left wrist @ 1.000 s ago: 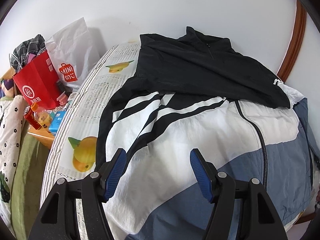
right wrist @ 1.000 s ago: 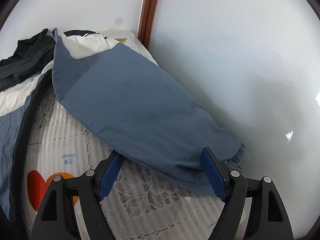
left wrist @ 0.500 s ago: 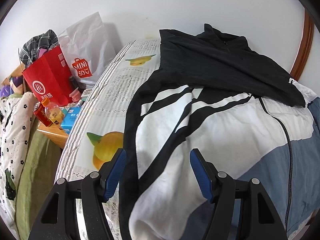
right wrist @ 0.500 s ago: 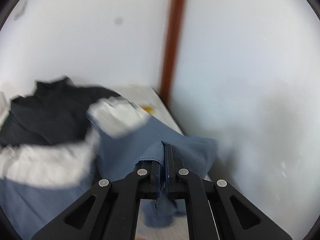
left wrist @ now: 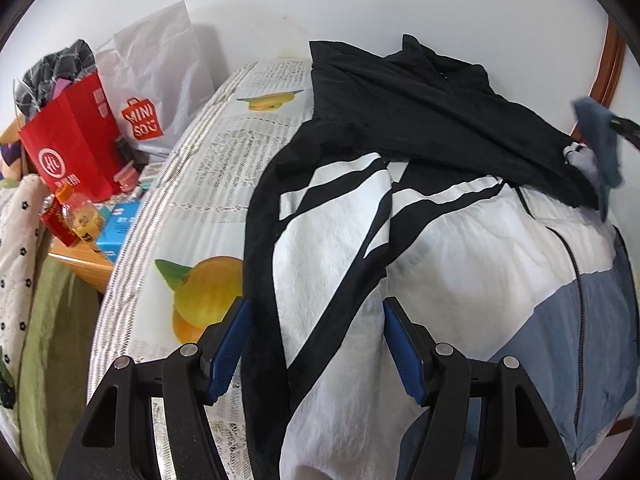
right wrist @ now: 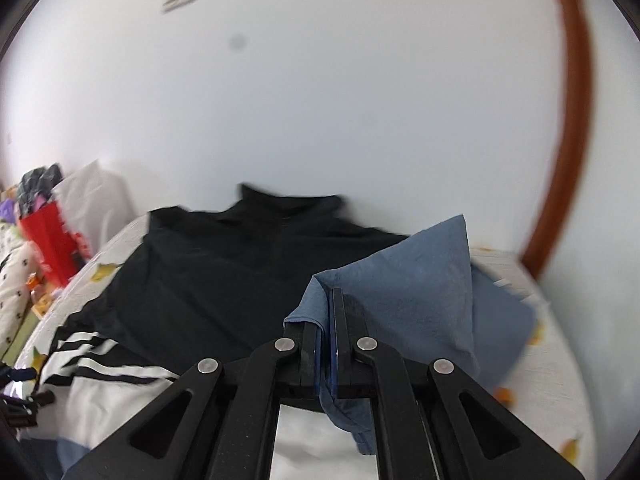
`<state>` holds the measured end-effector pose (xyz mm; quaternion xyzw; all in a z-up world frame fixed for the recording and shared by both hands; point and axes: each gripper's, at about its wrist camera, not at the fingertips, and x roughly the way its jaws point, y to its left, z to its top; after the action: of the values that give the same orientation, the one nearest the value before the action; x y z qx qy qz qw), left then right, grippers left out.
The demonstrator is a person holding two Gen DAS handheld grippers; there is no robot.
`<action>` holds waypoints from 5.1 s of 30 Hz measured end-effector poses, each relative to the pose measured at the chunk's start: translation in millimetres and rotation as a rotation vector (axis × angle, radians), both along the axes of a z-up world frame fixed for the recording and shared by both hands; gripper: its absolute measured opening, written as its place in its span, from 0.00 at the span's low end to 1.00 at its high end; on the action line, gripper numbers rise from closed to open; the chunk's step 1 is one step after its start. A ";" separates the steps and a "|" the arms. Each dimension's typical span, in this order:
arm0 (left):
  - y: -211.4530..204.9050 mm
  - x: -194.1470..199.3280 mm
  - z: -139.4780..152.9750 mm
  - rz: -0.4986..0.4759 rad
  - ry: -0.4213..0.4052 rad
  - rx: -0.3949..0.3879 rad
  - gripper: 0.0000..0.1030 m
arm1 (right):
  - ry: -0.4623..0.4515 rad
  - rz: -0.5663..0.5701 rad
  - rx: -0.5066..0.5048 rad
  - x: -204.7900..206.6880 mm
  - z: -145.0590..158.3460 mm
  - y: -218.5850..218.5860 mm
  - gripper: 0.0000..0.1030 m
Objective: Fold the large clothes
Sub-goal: 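Fold the blue sleeve with the right tool across the jacket front, then grasp the blue sleeve cuff with the left tool and lay it straight across the jacket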
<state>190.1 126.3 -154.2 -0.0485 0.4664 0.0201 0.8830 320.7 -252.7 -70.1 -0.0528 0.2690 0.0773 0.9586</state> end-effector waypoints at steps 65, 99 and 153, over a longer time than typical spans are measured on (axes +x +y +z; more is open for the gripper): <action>-217.4 91.9 79.6 -0.317 -0.091 0.074 0.62 | 0.197 -0.179 0.042 -57.9 -34.1 -160.0 0.54; -242.7 181.5 16.7 -0.219 0.032 0.069 0.14 | 0.234 -0.204 0.071 -22.7 -60.6 -203.7 0.54; -67.5 73.3 84.4 0.157 -0.098 0.085 0.25 | 0.268 -0.125 0.000 -19.3 -39.1 -123.7 0.49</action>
<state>263.4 58.8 -69.8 -0.0485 0.4163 0.1067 0.9017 301.4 -376.4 -109.2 -0.0252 0.3973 0.0239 0.9170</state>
